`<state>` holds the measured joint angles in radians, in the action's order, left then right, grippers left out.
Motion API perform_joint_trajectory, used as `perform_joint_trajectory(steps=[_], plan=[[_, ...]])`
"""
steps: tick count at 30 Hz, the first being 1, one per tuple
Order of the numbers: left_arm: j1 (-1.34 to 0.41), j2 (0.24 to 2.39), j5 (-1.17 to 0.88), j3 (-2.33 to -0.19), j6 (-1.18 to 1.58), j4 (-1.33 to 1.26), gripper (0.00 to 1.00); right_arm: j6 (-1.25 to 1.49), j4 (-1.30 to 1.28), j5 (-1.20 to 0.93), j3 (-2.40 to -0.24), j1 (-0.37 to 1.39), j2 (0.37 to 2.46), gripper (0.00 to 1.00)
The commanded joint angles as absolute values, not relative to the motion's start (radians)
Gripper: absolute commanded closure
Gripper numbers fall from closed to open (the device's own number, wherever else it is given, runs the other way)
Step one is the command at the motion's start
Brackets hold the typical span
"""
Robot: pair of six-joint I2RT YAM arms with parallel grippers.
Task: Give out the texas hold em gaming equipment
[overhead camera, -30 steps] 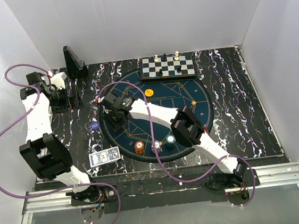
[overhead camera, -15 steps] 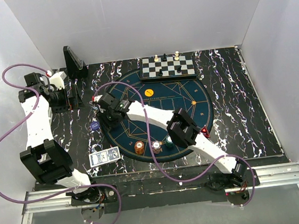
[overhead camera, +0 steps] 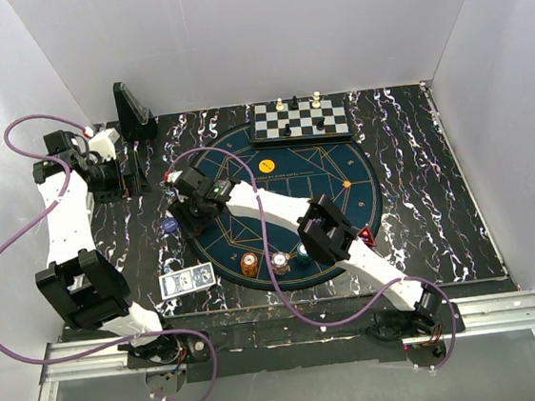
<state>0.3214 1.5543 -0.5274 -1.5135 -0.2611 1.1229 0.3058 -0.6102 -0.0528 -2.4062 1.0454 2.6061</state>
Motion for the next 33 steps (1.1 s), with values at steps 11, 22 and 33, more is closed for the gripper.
perform_joint_trajectory(steps=[11, 22, 33], plan=[[0.33, 1.513, -0.546, -1.563, -0.25, 1.146, 0.02, 0.295, -0.632, -0.005, -2.395, 0.999, 2.435, 0.29], [0.356, 1.499, -0.557, -1.588, -0.253, 1.163, 0.02, 0.261, -0.62, -0.037, -1.88, 1.005, 1.978, 0.19], [0.357, 1.477, -0.529, -1.583, -0.249, 1.161, 0.02, 0.29, -0.566, -0.034, -1.539, 1.127, 1.878, 0.15]])
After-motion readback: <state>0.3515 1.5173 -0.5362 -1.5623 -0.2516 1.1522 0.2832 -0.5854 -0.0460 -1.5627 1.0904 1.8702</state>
